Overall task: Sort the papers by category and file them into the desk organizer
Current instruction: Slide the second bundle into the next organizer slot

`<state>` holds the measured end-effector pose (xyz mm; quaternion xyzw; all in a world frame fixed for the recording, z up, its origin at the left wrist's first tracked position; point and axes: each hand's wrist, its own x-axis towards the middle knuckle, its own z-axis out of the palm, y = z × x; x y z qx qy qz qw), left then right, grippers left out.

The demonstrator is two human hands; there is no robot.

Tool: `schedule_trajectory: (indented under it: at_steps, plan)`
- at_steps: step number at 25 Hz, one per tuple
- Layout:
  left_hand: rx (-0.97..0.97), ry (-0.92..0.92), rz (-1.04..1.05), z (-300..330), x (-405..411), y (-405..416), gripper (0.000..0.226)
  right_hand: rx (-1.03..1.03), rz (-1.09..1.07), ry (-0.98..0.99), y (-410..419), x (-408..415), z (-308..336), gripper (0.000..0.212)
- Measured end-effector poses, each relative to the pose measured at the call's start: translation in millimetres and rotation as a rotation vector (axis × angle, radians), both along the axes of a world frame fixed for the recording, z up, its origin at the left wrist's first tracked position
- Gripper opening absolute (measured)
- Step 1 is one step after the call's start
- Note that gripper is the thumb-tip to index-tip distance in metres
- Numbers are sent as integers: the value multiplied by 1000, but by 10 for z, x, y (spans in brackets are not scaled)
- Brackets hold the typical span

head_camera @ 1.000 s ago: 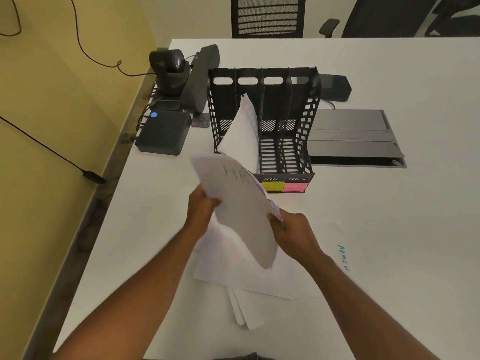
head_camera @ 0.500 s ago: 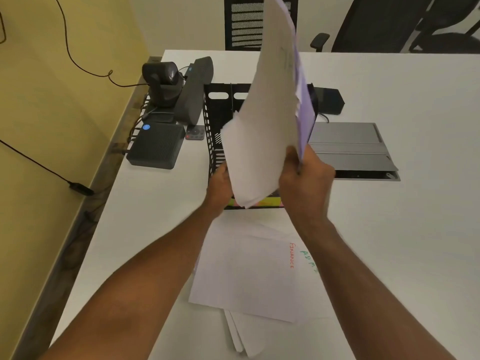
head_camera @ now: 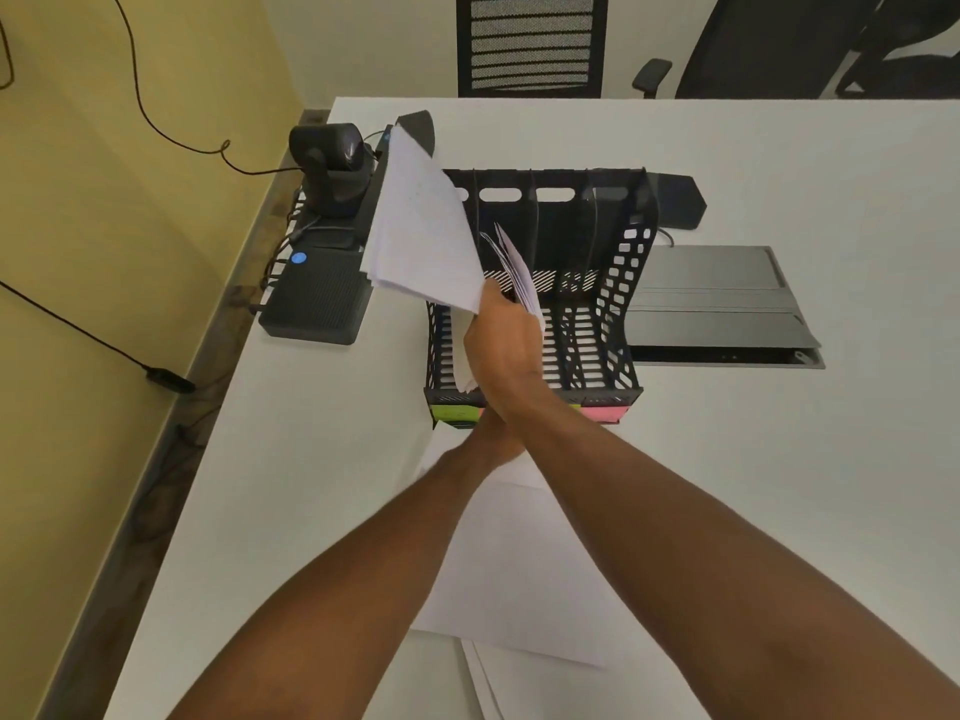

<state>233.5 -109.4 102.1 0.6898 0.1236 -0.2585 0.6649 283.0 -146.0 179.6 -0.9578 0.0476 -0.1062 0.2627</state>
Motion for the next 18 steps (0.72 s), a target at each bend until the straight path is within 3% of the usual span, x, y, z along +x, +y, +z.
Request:
schedule_trajectory:
  at_steps: [2,4,6,8,11,15,18]
  plan:
    - [153,-224,-13,-38,-91,117,45,8,-6,52,70,53,-122,34]
    - [211,-357,222,-164,-103,317,51,56,-12,77,95,92,-234,32]
    - [245,-333,482,-119,-58,563,41,145,-45,98,102,89,-332,26]
    - [84,-341,604,70,76,755,41,187,-80,119,121,73,-426,24]
    - [-178,-379,468,368,370,850,37,215,-88,112,193,42,-573,27]
    - [-91,-313,377,577,476,703,68,313,-56,134,295,13,-704,23]
    - [37,-353,175,539,450,612,64,328,-70,103,291,-1,-775,23]
